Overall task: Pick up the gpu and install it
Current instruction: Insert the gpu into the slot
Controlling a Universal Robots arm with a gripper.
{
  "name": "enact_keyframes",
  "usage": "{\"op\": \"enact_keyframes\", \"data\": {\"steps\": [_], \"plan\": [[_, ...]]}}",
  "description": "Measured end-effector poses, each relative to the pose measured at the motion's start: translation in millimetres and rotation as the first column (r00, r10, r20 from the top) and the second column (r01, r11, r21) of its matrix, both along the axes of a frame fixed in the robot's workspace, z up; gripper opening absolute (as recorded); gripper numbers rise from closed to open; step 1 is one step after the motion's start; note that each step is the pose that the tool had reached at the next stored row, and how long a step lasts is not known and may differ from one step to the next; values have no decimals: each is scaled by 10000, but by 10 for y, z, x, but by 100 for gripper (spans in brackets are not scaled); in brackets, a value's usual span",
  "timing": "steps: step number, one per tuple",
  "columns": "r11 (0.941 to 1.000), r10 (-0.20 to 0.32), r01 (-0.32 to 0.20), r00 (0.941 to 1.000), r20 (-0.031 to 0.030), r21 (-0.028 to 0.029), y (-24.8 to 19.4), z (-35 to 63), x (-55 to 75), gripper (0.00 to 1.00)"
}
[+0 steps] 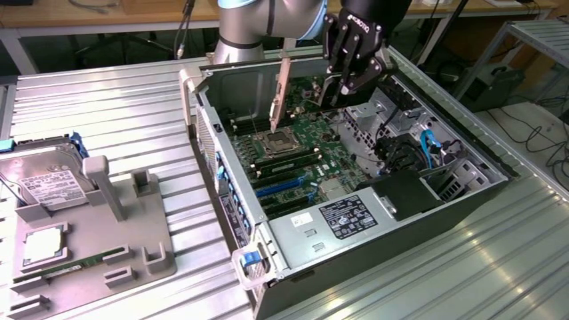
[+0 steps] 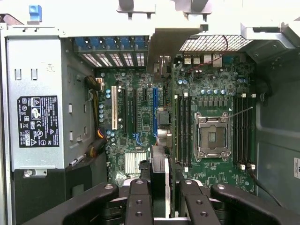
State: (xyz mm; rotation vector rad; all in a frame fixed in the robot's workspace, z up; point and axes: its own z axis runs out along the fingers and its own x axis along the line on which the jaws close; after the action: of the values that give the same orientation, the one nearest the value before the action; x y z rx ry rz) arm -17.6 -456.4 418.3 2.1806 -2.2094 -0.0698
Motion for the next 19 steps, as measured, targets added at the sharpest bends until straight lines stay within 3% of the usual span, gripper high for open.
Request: {"op": "enact_keyframes", "data": {"steps": [19], "plan": [[10000,31,-31,10000,-1,0,0,-56,0,28]]}}
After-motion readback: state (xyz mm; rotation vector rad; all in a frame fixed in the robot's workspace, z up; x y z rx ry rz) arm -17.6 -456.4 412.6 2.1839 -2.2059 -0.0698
